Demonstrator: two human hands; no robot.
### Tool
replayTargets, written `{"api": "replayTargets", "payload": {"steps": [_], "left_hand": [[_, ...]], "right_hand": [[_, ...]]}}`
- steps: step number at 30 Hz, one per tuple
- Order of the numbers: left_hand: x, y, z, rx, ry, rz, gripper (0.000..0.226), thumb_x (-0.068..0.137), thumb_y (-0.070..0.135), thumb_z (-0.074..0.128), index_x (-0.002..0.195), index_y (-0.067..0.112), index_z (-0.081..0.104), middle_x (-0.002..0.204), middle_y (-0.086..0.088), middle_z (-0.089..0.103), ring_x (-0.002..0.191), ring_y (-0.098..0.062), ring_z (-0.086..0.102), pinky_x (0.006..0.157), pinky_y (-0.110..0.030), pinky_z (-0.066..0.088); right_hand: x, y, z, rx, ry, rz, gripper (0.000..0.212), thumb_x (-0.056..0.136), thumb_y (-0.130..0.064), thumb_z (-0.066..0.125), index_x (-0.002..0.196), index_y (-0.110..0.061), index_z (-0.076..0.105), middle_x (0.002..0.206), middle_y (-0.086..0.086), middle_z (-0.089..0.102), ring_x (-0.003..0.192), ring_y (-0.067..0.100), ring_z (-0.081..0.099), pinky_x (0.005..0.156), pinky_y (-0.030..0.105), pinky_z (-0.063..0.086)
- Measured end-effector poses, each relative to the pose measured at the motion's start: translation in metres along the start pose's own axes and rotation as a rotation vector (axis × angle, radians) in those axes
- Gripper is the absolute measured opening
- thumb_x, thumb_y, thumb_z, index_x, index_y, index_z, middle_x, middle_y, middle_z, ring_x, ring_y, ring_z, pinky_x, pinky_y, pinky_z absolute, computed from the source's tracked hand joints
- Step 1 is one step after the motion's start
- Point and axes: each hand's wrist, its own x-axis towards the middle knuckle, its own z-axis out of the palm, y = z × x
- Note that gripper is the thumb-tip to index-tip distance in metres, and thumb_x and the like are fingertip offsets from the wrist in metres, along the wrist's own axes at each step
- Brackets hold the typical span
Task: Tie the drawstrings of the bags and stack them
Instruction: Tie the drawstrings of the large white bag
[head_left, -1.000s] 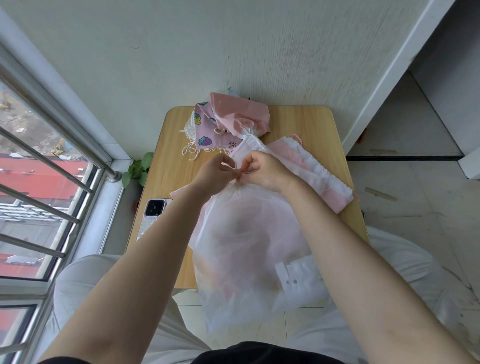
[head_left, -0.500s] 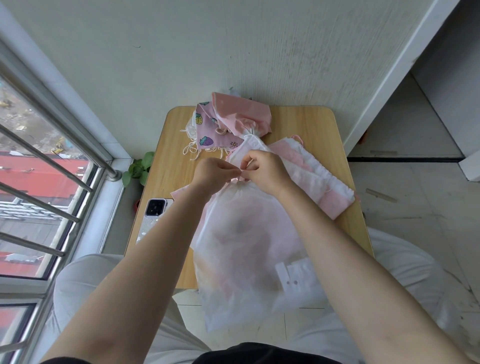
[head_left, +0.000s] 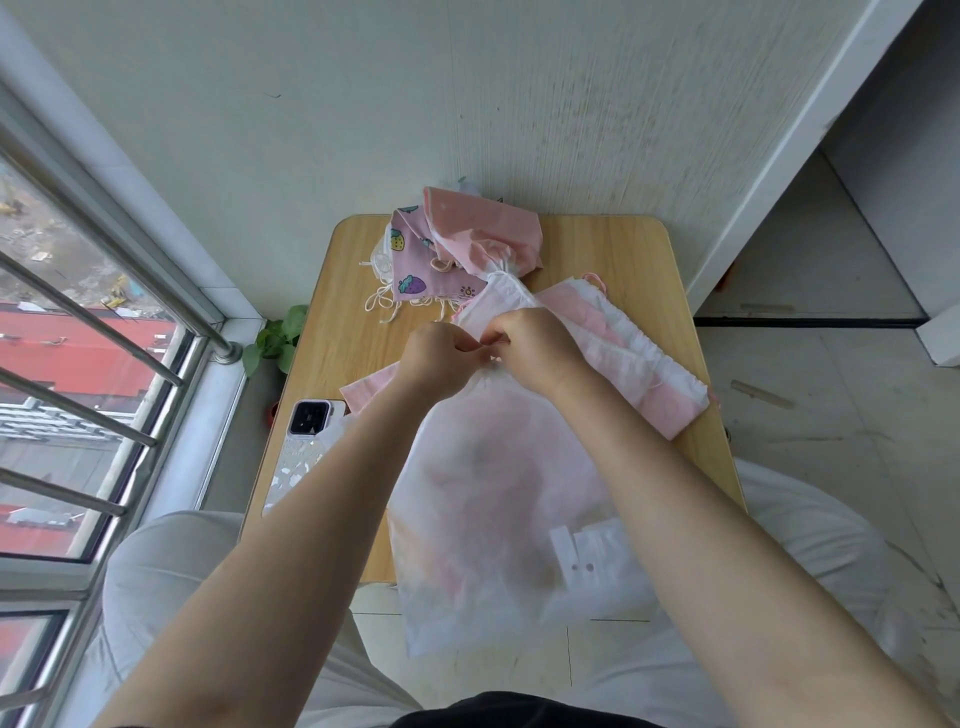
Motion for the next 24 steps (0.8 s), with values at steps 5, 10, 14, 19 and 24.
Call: {"api": "replayTargets", "payload": {"steps": [5,10,14,19,24], "left_hand": [[0.000,-0.002,-0.001,0.079,-0.021,0.036,0.025,0.089,0.029,0.068,0.089,0.005,0.077,0.084,-0.011,0.070,0.077,-0.023,0.058,0.064,-0.033,0.044],[-0.001,-0.005,-0.004,0.051,-0.037,0.020,0.023,0.090,0.027,0.066,0.093,0.007,0.076,0.087,-0.009,0.069,0.078,-0.019,0.057,0.060,-0.024,0.040],[0.000,-0.006,-0.004,-0.015,-0.045,-0.014,0.013,0.090,0.025,0.067,0.087,0.014,0.073,0.077,0.006,0.060,0.079,-0.014,0.054,0.056,-0.017,0.036],[0.001,-0.008,-0.004,-0.033,-0.036,-0.030,0.009,0.089,0.023,0.066,0.082,0.019,0.068,0.078,0.006,0.059,0.079,-0.015,0.054,0.057,-0.019,0.037],[0.000,-0.011,-0.004,-0.069,-0.024,-0.019,0.010,0.088,0.024,0.070,0.080,0.017,0.069,0.078,0.004,0.060,0.078,-0.015,0.054,0.061,-0.023,0.040]], "right_hand": [[0.003,-0.003,-0.004,-0.135,-0.092,-0.029,0.017,0.095,-0.013,0.055,0.102,-0.011,0.070,0.100,0.009,0.069,0.091,0.025,0.063,0.080,0.035,0.052],[0.005,-0.005,-0.003,-0.115,-0.106,-0.024,0.016,0.095,-0.014,0.056,0.103,-0.011,0.070,0.101,0.009,0.070,0.091,0.025,0.063,0.080,0.034,0.052],[-0.001,-0.005,0.000,-0.050,-0.051,-0.025,0.023,0.093,-0.012,0.061,0.116,-0.013,0.061,0.101,0.008,0.067,0.091,0.024,0.063,0.079,0.033,0.051],[-0.004,-0.005,0.001,-0.075,-0.029,-0.040,0.017,0.094,-0.014,0.060,0.112,-0.012,0.060,0.105,0.011,0.067,0.093,0.027,0.062,0.078,0.033,0.051],[0.000,-0.001,-0.008,-0.079,-0.086,0.020,0.020,0.095,-0.010,0.057,0.113,-0.011,0.066,0.115,0.008,0.067,0.105,0.024,0.062,0.082,0.028,0.047]]}}
